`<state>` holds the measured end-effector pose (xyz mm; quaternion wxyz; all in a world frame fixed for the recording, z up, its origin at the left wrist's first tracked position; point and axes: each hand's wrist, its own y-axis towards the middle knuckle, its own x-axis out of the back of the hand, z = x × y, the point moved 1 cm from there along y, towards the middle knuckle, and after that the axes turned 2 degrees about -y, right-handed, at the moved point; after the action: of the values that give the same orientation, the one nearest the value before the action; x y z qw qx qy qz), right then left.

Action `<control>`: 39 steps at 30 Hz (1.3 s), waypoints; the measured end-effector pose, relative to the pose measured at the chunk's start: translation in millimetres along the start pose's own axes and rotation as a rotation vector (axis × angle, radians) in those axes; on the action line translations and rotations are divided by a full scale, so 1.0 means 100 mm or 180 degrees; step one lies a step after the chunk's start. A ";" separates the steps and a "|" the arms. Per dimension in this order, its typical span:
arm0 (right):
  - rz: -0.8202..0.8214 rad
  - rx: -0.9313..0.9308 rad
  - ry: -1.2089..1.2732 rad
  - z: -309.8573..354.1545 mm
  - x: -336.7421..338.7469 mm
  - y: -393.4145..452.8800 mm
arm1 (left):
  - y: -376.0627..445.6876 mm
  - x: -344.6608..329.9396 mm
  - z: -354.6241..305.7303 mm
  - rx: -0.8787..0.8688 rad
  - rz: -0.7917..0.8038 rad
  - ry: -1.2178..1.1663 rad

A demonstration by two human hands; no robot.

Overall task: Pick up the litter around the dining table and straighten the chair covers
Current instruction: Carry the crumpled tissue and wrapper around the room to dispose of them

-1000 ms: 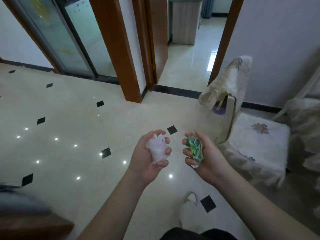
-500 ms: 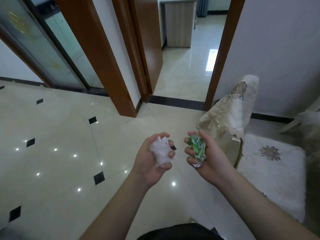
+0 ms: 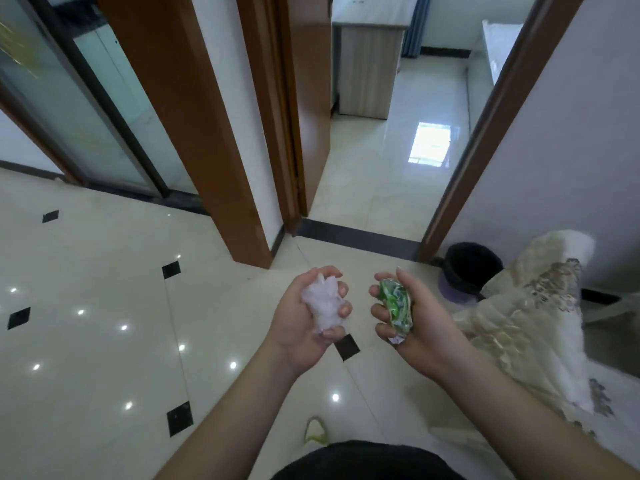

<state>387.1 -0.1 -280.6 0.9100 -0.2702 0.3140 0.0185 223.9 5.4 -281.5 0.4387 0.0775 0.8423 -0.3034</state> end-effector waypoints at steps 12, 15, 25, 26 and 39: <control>-0.0477 0.0408 0.0433 0.93 0.07 1.27 | 1.68 -0.40 -0.76 0.0352 0.0223 0.0492; -0.0504 0.0489 0.0612 1.25 0.26 1.62 | 2.22 -0.63 -0.78 0.0502 0.0218 0.0597; -0.0764 0.0637 0.0928 2.38 0.75 2.45 | 3.60 -1.49 -0.94 0.0874 0.0385 0.0849; -0.0775 0.0653 0.0980 2.45 0.79 2.52 | 3.72 -1.55 -0.97 0.0908 0.0416 0.0866; -0.1153 0.1130 0.1348 3.43 1.29 3.50 | 5.51 -2.07 -1.34 0.1548 0.0857 0.0994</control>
<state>612.1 453.9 -298.7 0.8459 -0.1567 0.4414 -0.2551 474.5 553.9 -305.1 0.3089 0.3365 0.7844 -0.4196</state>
